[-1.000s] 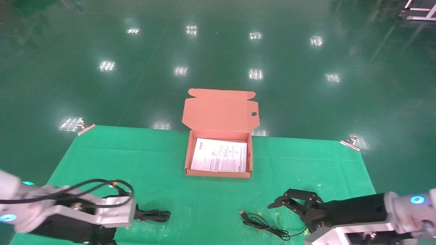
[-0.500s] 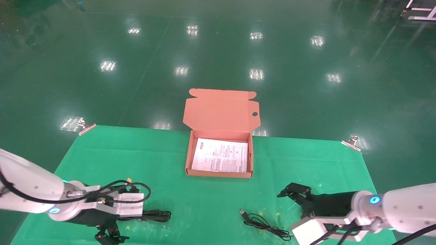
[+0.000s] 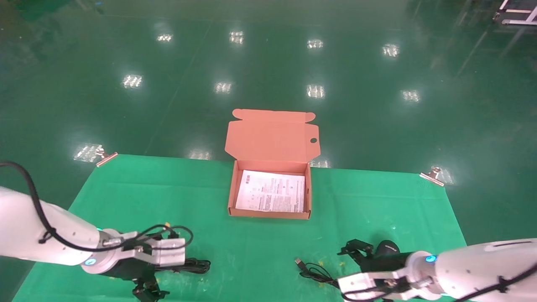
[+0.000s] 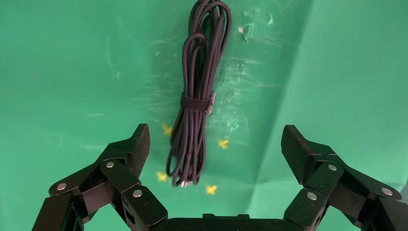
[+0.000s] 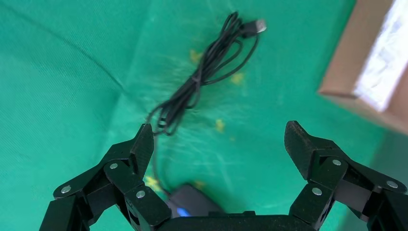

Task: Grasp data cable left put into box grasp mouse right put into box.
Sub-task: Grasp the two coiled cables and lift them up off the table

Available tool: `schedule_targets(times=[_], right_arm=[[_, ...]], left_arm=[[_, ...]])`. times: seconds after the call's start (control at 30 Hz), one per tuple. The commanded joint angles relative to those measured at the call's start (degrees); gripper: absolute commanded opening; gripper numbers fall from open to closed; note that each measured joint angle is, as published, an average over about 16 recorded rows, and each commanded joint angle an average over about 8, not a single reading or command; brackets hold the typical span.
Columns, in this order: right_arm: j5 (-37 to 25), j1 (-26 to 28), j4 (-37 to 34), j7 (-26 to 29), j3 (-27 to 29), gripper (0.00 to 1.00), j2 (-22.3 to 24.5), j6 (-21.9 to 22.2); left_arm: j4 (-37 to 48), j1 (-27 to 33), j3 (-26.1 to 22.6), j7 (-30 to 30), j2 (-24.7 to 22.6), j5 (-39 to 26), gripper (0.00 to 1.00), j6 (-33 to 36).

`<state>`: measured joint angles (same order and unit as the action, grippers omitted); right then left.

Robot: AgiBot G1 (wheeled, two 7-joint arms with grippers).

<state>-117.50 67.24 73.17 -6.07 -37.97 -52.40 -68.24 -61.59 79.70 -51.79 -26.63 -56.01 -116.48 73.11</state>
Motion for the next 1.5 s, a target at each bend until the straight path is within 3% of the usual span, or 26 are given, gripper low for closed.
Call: schedule_targets(times=[0.03, 0.43, 0.47, 0.5, 0.7, 0.73, 0.77, 0.8, 1.5], right_arm=[[-0.9, -0.2, -1.0, 2.5, -0.1, 1.00, -1.0, 0.1], [-3.3, 2.0, -11.1, 6.1, -1.1, 1.00, -7.0, 1.0], [-3.5, 2.1, -11.8, 6.0, -1.2, 1.00, -7.3, 1.3], [-3.5, 2.2, -12.6, 6.0, -1.2, 0.97, -7.6, 1.5], [-4.1, 2.5, -15.8, 6.3, -1.2, 0.24, -8.7, 2.6], [-4.2, 2.5, -16.2, 6.4, -1.2, 0.11, -8.8, 2.7], [-4.3, 2.5, -16.5, 6.4, -1.3, 0.02, -8.8, 2.9], [-4.4, 2.6, -16.6, 6.4, -1.3, 0.00, -8.9, 2.9], [-4.1, 2.5, -16.0, 6.3, -1.2, 0.00, -8.6, 2.7]], left_arm=[[2.7, -0.1, 0.1, 1.2, -0.8, 0.5, 1.00, -1.1], [19.3, 1.0, 1.5, 9.2, -5.5, 3.7, 1.00, -6.4], [20.4, 1.1, 1.6, 9.8, -5.8, 3.8, 0.94, -6.8], [21.5, 1.2, 1.7, 10.5, -6.0, 4.0, 0.81, -7.2], [26.0, 1.6, 2.5, 13.5, -6.7, 5.1, 0.06, -9.3], [26.5, 1.7, 2.5, 13.8, -6.8, 5.2, 0.00, -9.5], [26.8, 1.7, 2.6, 14.0, -6.8, 5.3, 0.00, -9.6], [27.0, 1.7, 2.6, 14.1, -6.9, 5.3, 0.00, -9.7], [26.1, 1.7, 2.6, 13.7, -6.6, 5.2, 0.00, -9.4]])
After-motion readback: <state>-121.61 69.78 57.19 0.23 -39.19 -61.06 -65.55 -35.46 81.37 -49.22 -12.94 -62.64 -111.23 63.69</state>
